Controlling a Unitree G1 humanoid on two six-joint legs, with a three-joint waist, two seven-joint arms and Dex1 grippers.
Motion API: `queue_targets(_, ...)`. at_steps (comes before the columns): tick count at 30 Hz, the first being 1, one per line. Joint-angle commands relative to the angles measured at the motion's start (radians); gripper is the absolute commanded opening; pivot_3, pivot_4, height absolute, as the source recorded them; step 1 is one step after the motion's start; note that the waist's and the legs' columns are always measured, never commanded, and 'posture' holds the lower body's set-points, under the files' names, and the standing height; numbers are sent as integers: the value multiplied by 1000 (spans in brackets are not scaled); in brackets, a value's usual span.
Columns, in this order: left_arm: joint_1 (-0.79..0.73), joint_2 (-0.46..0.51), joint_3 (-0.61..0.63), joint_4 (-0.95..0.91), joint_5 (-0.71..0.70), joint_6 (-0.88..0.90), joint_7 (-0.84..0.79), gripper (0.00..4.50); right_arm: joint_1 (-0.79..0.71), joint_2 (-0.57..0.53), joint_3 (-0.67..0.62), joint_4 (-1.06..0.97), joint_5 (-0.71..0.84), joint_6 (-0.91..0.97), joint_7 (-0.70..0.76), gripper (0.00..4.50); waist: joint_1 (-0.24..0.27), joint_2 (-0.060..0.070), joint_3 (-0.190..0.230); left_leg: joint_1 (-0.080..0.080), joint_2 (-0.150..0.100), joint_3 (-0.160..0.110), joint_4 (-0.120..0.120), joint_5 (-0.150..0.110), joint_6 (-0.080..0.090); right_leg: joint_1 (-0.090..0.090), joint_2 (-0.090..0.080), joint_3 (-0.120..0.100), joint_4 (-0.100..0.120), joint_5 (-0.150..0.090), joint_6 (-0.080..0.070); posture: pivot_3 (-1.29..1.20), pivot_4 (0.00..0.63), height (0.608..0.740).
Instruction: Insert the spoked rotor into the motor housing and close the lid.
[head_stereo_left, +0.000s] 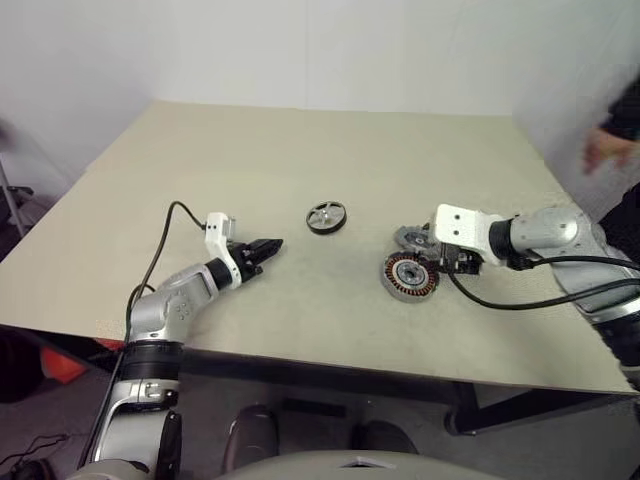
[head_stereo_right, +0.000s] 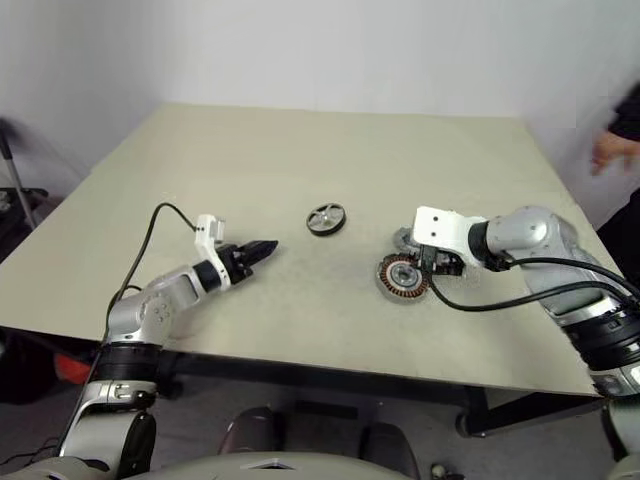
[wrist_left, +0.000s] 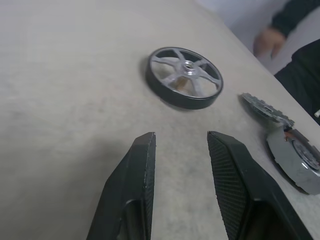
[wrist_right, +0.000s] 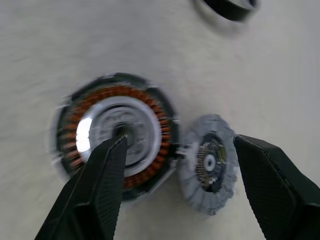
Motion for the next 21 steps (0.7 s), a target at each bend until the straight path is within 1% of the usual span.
queue_targets(1,-17,2,-2,8,8,-32,-11,1759,-19,-28,-23,-46,6,-44,82,4371,2,0,0,0,0,0,1,0,1,0,0,0,1,0,0,0,0,740)
queue_targets(2,-17,1,-3,10,9,-34,-12,1759,-17,-30,-23,-47,3,-52,98,4472,3,0,0,0,0,0,2,0,1,0,0,0,2,0,-1,0,0,740)
queue_targets(5,-15,-1,-5,18,11,-39,-12,1759,-3,-33,-6,-44,-15,-97,146,4472,4,0,0,-1,0,0,6,-1,5,0,-1,0,4,0,-1,0,0,740)
queue_targets(8,-9,-6,-10,18,13,-44,-8,1759,-1,-5,26,-11,-28,-124,190,4472,3,0,0,-2,2,0,13,-3,7,0,-1,0,7,0,-1,0,0,740)
queue_targets(15,11,-10,-10,-2,17,-45,11,1759,-31,56,78,132,-97,-202,215,4472,2,0,0,0,2,0,16,-3,7,2,-1,0,10,0,-2,0,0,740)
queue_targets(21,26,-5,0,-14,14,-45,21,1759,-53,89,67,192,-134,-238,211,4472,1,0,0,-1,2,0,16,-3,8,1,-1,0,10,0,-2,0,0,740)
